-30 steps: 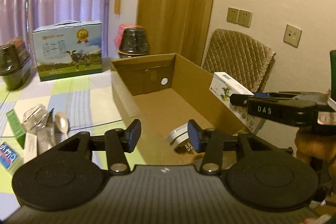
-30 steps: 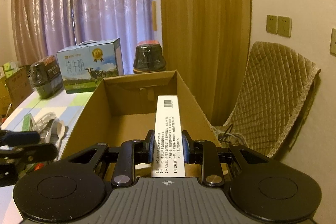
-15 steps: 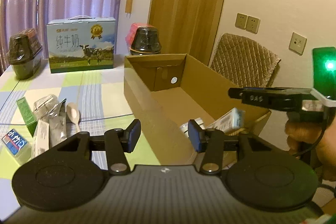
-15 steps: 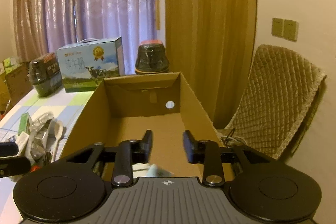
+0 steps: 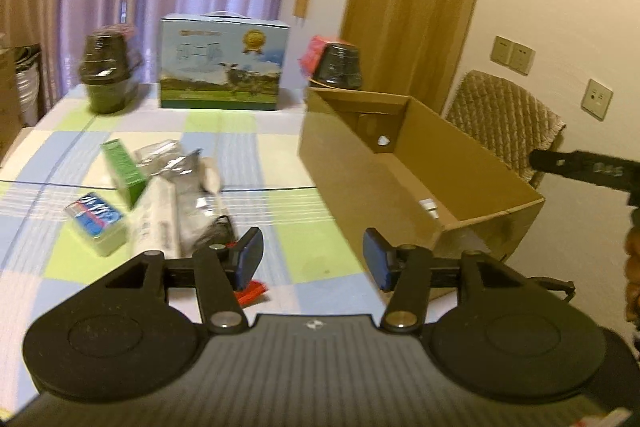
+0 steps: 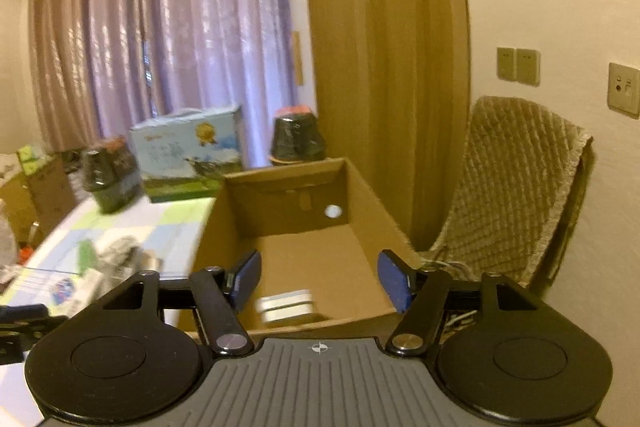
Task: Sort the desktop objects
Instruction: 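Withdraw both tools from the cardboard box back toward the table items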
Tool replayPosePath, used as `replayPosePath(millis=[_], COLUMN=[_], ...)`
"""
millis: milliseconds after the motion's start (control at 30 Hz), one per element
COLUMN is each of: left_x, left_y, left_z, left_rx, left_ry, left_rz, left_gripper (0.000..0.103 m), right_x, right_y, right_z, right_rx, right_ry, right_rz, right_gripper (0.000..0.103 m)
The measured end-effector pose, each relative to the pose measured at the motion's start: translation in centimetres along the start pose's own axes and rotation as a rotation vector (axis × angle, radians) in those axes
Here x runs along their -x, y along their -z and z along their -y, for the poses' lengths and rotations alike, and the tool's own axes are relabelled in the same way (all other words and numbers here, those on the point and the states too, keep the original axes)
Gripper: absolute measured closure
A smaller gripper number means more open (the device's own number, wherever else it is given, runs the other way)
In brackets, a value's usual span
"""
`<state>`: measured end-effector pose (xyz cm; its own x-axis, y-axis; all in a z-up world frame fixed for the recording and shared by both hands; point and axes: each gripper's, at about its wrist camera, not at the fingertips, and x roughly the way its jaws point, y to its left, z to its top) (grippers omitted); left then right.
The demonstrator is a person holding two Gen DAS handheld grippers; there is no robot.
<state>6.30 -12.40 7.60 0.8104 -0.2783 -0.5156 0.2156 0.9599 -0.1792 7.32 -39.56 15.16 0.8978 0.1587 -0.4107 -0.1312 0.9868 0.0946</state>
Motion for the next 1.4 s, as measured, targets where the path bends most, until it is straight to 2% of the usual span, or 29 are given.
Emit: replayPosePath(millis=[233,433,667,967,1200,1400], left_x=[3.2,5.0,5.3,3.4,1.2,-1.0], left_y=[0.9,2.3,3.6,4.2,3.5,2.5], left_z=[-3.3,-6.7,-9.8,-11.7,-13.8,-15.0], left_rx=[0.023,0.043,0.059,0.038,0.122,0.117], left_ry=[-0.071,-0.15,-0.192,-0.181,-0.106,-0.091], left_rz=[0.018,0.004,-0.033,-0.093,-0.127,-0.153], left_gripper=[0.049,0.044,0.036,0.031,0.03,0.03], right_x=[2.3,2.1,0.2,-2.4,-4.6,-7.0], right_y=[0.2,1.9,4.7,7.2,8.7,10.0], right_z=[-5.0,-9.6,-12.7,-14.9,-16.2,-17.2], right_rx=[-0.014,-0.003,0.014,0.086,0.184,0.26], right_ry=[-0.119,-0.23,-0.267,-0.288,-0.276,-0.274], right_rz=[-0.001,-0.047,-0.121,-0.183,-0.204,-0.23], right_gripper=[0.031,0.025,0.024,0.024,0.024,0.024])
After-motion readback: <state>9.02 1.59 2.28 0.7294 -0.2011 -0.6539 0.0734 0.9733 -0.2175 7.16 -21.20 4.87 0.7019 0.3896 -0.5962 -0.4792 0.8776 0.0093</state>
